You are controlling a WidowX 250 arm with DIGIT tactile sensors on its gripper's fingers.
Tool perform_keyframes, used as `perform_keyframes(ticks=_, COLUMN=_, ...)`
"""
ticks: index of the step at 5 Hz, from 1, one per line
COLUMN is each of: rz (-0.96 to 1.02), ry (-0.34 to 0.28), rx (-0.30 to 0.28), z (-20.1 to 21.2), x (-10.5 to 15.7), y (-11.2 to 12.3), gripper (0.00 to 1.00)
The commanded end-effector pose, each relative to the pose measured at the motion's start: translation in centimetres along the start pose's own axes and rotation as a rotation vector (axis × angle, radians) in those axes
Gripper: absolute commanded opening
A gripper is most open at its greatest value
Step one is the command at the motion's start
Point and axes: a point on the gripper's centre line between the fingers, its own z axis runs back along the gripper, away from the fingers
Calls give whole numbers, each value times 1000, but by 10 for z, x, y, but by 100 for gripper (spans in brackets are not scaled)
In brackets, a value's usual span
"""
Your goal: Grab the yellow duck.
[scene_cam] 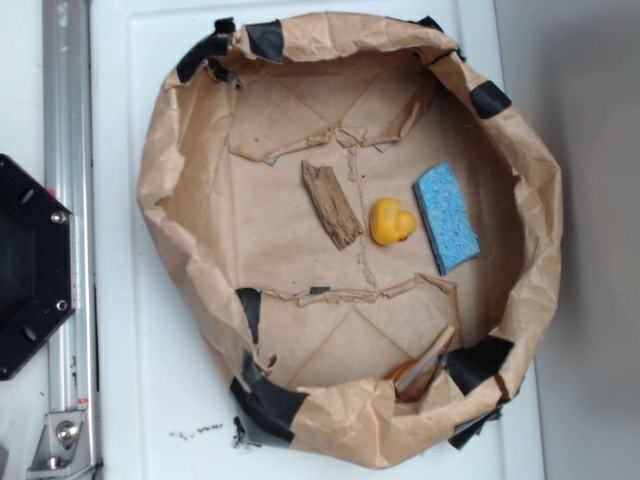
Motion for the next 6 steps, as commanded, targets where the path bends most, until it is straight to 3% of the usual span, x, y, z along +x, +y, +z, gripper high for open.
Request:
perform_keyframes(ticks=1, rz=0, ry=0, rx=0, z=0, x=0, y=0, gripper=100)
perform_keyframes(ticks=2, rz=220, ry=-45, rx=29, z=-31, x=35, y=16, gripper=100)
perform_keyframes(ticks=3, rz=271, ry=-130, rx=-35, z=-56, x=78, y=25, gripper=100)
perform_keyframes(ticks=4, rz=312, ry=-158, rx=-123, z=-83, x=111, y=29, gripper=100)
perform_keyframes(ticks=5, rz=391, ry=-163, rx=-84, z=-116, x=133, y=29, gripper=100)
perform_keyframes(ticks=6, rz=460, ry=-129, rx=-28, z=-139, x=145, y=23, gripper=100)
